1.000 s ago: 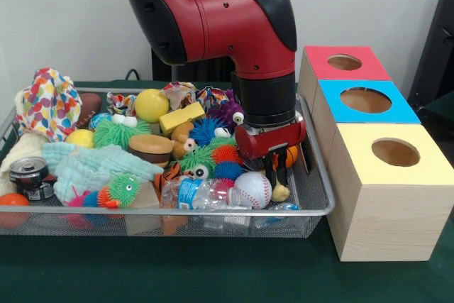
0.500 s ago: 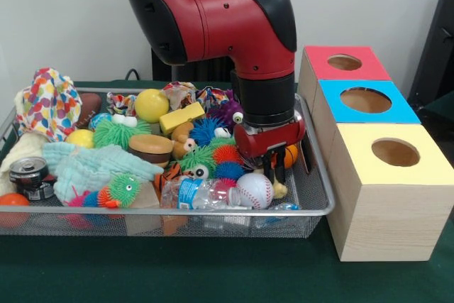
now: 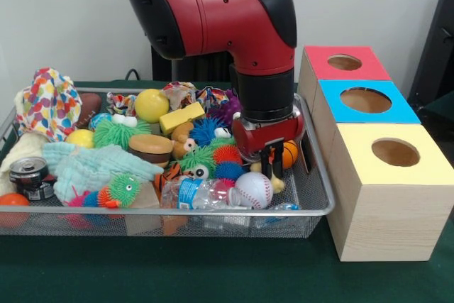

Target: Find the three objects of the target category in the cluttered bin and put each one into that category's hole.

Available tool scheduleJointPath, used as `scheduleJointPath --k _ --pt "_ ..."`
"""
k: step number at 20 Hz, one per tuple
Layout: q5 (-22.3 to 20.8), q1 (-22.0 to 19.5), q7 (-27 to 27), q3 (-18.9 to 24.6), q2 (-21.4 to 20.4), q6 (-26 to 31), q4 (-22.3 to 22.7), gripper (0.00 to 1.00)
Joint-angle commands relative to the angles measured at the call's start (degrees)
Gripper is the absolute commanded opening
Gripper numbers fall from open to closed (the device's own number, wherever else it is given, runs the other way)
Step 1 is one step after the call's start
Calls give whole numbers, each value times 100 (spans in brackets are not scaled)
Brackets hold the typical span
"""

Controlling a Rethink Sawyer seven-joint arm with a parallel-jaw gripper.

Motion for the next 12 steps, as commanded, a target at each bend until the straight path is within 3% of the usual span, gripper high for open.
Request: scheduleJointPath --k 1,12 --pt "265 -258 -40 478 -288 729 180 0" --pt "657 -440 -183 767 -708 1238 480 0"
